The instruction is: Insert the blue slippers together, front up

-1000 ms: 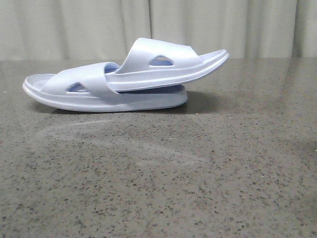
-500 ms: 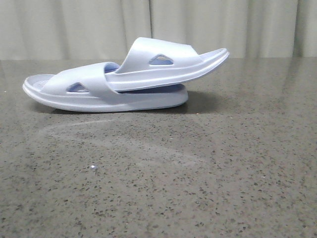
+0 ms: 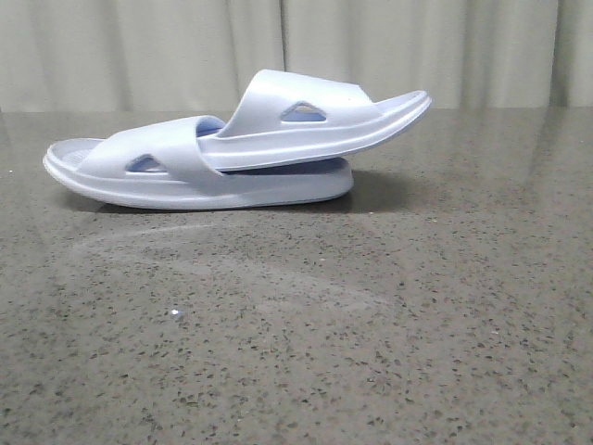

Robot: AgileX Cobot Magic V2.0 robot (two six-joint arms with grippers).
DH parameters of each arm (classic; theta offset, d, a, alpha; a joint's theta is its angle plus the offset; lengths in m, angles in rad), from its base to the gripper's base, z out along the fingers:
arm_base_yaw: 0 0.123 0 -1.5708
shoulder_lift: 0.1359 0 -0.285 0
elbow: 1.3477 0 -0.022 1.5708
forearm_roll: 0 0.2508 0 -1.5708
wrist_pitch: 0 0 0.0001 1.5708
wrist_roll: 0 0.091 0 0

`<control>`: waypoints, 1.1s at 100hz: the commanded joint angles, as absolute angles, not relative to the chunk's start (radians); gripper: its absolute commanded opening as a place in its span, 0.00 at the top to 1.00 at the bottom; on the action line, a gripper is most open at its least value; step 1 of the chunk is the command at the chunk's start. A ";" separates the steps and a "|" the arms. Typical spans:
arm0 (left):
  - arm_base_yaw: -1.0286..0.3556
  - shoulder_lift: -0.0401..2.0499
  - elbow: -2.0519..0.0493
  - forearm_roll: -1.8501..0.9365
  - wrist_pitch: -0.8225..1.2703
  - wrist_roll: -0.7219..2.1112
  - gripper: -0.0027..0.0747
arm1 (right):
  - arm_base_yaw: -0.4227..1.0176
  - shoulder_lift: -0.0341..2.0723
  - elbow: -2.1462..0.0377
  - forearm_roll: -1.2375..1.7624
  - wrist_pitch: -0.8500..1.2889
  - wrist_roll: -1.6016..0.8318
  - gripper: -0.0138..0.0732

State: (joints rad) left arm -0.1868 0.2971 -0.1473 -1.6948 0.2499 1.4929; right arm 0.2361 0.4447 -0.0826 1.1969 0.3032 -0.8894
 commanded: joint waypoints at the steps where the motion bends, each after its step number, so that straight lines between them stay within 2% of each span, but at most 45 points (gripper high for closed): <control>1: -0.195 0.305 -0.176 -1.723 0.263 1.491 0.95 | 0.237 0.444 -0.111 1.218 0.281 -0.891 0.93; 48: -0.195 0.305 -0.158 -1.721 0.263 1.491 0.95 | 0.237 0.444 -0.111 1.218 0.281 -0.891 0.93; 63: -0.173 0.256 -0.146 -1.590 0.211 1.470 0.95 | 0.237 0.444 -0.111 1.218 0.281 -0.891 0.93; 72: -0.142 0.206 -0.132 -1.321 0.135 1.214 0.95 | 0.237 0.444 -0.111 1.218 0.281 -0.891 0.93; 89: -0.075 0.155 -0.098 -0.411 0.127 0.322 0.95 | 0.237 0.444 -0.111 1.218 0.281 -0.891 0.93; 94: -0.055 0.143 -0.086 -0.219 0.137 0.128 0.95 | 0.237 0.444 -0.111 1.218 0.281 -0.891 0.93; 102: -0.026 0.117 -0.055 -0.070 0.123 -0.034 0.95 | 0.237 0.444 -0.111 1.218 0.281 -0.891 0.93; 110: 0.005 0.079 -0.024 -0.070 0.108 -0.037 0.95 | 0.237 0.444 -0.111 1.218 0.281 -0.891 0.93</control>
State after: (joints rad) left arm -0.0256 0.1022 -0.0228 -0.1585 0.1865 0.0711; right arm 0.2361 0.4447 -0.0826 1.1988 0.3032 -0.8894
